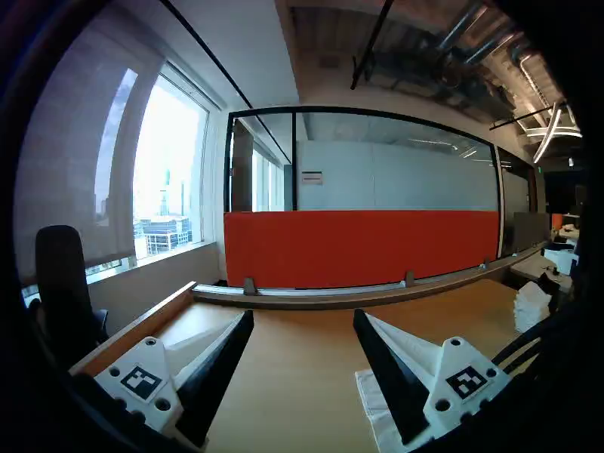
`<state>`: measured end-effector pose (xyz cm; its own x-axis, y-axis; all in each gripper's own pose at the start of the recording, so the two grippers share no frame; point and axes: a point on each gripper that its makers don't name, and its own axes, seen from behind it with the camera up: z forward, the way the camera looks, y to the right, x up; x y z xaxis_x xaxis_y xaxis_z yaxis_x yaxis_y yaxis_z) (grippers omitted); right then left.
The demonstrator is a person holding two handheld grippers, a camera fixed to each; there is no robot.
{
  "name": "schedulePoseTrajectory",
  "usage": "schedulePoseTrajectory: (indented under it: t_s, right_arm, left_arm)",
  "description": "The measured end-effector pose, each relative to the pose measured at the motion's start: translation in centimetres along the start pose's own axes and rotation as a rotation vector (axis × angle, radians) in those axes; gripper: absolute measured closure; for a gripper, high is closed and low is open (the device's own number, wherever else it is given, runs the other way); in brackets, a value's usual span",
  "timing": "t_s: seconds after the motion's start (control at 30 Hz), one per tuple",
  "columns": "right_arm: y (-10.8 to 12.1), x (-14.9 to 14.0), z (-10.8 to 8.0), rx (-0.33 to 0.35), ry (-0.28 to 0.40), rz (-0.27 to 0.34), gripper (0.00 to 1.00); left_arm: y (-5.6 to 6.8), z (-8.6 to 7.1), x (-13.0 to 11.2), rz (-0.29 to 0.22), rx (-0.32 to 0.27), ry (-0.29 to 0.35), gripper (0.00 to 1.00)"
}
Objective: Fold towel
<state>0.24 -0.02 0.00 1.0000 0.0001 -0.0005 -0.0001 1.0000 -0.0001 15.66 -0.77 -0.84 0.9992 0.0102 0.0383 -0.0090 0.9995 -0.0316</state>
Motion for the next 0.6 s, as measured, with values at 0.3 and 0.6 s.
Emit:
schedulePoseTrajectory:
  t_s: [0.3,0.6]
  right_arm:
    - [-0.4,4.0,0.0,0.010,0.003,0.005,0.00]
    - [-2.4,3.1,-0.2,0.115,-0.080,-0.042,0.00]
  left_arm:
    - [0.2,0.2,3.7,0.033,-0.047,-0.035,0.02]
    - [2.5,0.4,3.4,0.065,-0.168,-0.111,0.02]
